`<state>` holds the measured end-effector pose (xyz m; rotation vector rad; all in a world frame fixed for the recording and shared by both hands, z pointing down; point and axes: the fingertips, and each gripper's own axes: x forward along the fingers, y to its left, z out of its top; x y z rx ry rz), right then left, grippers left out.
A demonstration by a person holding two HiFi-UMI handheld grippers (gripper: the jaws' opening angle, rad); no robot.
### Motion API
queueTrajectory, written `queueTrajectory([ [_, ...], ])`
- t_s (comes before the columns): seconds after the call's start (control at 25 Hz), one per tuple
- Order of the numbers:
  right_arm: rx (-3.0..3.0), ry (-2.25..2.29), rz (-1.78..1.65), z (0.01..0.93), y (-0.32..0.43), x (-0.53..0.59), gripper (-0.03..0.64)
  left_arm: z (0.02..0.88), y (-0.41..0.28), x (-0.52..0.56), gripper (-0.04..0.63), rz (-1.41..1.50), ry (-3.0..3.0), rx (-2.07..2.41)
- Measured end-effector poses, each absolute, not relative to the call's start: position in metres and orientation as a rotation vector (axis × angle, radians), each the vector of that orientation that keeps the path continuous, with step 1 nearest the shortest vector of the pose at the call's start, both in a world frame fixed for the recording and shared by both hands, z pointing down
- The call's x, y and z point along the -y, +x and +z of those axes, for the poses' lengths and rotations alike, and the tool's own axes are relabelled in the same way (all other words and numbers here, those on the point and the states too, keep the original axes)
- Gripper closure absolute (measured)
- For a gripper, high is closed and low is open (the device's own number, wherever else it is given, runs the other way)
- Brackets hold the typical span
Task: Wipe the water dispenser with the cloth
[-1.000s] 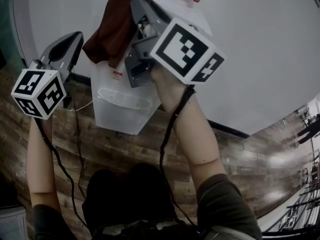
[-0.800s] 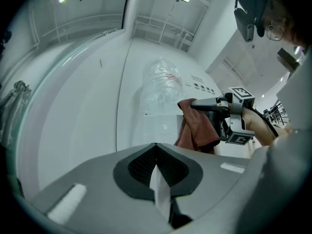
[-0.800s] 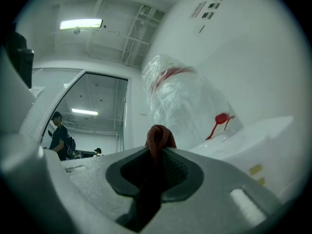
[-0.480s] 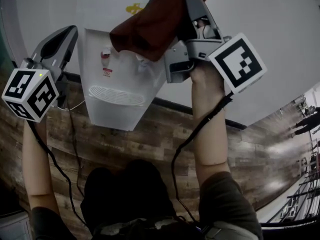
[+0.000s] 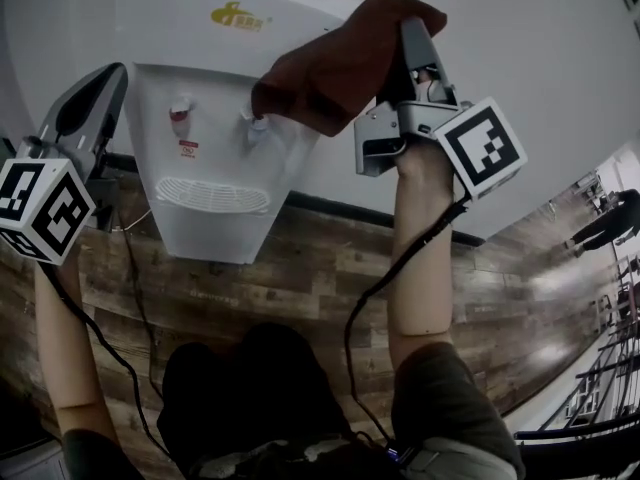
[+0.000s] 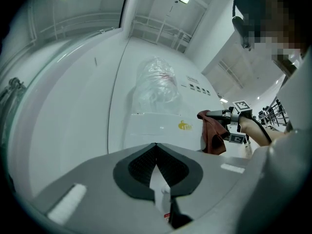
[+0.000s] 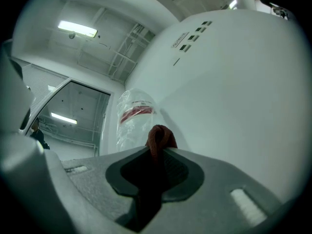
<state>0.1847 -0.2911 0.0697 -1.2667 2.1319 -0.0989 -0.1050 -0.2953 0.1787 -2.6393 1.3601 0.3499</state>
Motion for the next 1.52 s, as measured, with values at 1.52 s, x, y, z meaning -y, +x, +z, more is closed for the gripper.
queueTrajectory([
  [1.52, -2.598, -1.802, -0.096, 0.310, 0.183, 0.259, 0.572, 0.301, -0.041, 0.266, 0.575, 0.024, -2.849, -1.641],
])
